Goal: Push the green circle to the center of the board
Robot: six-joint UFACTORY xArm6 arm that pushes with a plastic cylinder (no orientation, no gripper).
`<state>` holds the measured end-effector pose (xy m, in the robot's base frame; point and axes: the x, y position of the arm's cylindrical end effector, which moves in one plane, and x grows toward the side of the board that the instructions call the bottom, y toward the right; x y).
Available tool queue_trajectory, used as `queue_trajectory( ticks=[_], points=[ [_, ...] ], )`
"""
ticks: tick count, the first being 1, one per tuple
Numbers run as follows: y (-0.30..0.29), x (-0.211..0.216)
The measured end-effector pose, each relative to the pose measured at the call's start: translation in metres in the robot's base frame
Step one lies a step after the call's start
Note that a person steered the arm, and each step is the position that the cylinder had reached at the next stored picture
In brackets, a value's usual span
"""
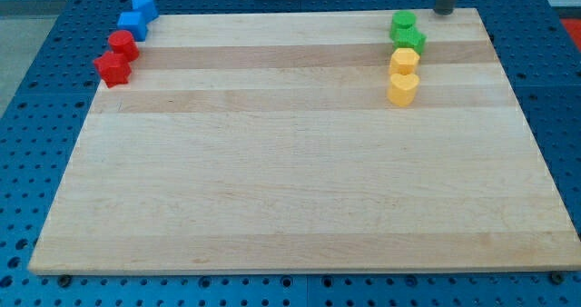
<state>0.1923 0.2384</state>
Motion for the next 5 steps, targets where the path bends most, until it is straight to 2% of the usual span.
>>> queue_trajectory(
  ticks=[2, 4, 5],
  points=[
    [0.008, 0.0],
    [-0.136, 0.089],
    [-0.248, 0.09]
  ],
)
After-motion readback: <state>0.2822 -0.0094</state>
